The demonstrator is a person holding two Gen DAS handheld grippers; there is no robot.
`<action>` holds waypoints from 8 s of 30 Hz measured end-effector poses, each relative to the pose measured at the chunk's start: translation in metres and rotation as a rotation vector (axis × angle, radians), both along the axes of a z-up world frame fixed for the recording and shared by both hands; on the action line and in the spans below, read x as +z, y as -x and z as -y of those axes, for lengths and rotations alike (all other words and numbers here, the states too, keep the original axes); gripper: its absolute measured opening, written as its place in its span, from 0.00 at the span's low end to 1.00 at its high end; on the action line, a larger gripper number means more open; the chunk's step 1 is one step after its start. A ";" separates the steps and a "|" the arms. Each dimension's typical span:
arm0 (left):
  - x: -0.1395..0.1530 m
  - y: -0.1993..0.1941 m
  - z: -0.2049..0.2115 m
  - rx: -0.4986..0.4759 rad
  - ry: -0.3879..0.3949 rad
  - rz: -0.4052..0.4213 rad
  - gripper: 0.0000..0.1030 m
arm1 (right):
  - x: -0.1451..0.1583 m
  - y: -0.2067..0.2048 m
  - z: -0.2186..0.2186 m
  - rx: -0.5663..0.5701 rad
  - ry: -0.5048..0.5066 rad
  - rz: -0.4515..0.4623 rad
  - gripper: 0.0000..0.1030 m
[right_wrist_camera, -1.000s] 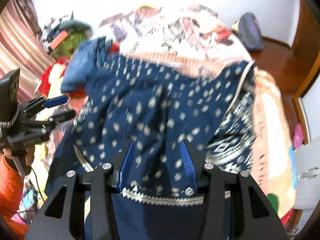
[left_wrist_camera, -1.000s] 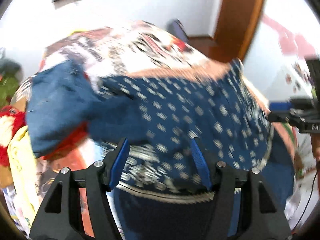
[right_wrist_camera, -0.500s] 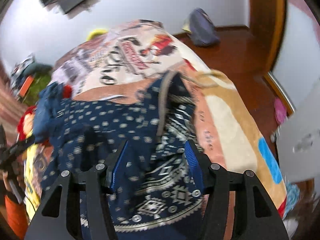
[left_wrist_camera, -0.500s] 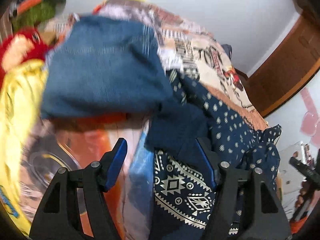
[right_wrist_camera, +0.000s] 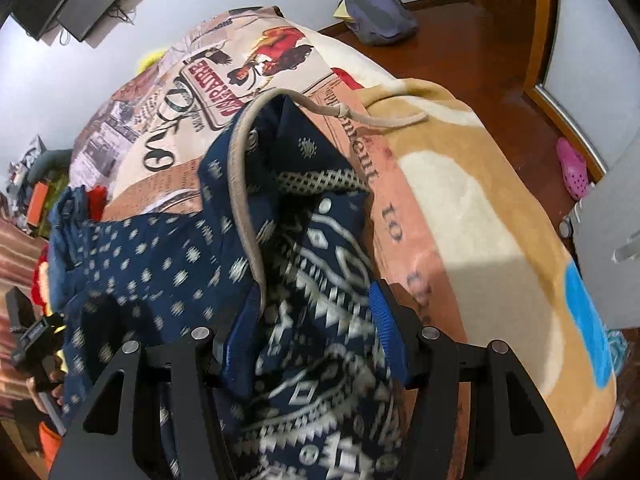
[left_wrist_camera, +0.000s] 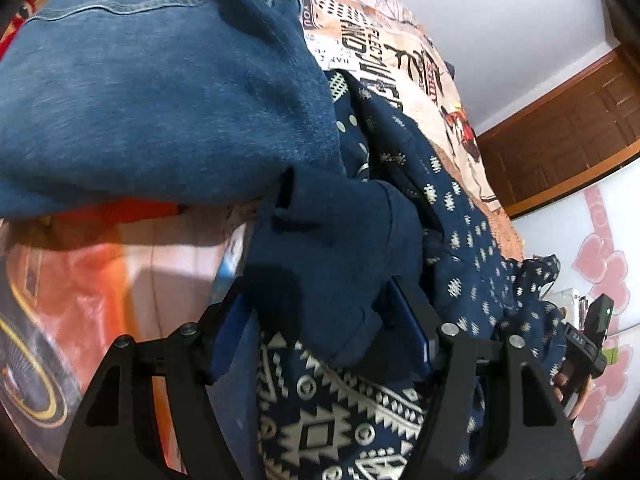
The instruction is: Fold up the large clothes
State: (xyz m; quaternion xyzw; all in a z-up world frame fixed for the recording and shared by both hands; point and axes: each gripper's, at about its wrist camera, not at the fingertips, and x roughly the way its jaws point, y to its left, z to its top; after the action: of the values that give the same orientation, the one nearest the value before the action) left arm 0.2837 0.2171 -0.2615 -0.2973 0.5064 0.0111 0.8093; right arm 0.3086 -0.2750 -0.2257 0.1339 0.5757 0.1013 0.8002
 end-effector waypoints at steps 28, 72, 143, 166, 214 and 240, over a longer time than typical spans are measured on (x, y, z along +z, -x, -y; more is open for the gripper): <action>0.000 -0.049 0.031 -0.071 -0.028 0.004 0.22 | -0.005 -0.049 -0.031 0.070 0.055 0.095 0.11; 0.055 -0.067 -0.067 0.048 -0.281 0.160 0.24 | -0.006 -0.161 -0.166 0.183 0.105 0.193 0.11; 0.013 0.191 0.029 0.003 -0.024 -0.025 0.08 | -0.018 0.083 -0.064 0.301 0.011 -0.040 0.10; 0.150 0.092 -0.038 0.193 -0.063 0.345 0.05 | 0.117 -0.020 -0.111 0.297 -0.031 0.349 0.08; 0.078 0.007 0.069 -0.160 -0.489 0.119 0.50 | 0.032 -0.019 -0.176 0.483 0.047 0.153 0.22; 0.143 -0.139 -0.029 0.028 -0.635 0.158 0.50 | 0.074 -0.134 -0.220 0.324 0.038 0.251 0.22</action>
State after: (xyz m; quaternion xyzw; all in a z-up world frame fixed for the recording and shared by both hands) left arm 0.4223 0.2459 -0.1183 -0.0370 0.4092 0.1564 0.8982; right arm 0.4424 -0.0551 -0.1515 0.0110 0.4872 0.2337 0.8414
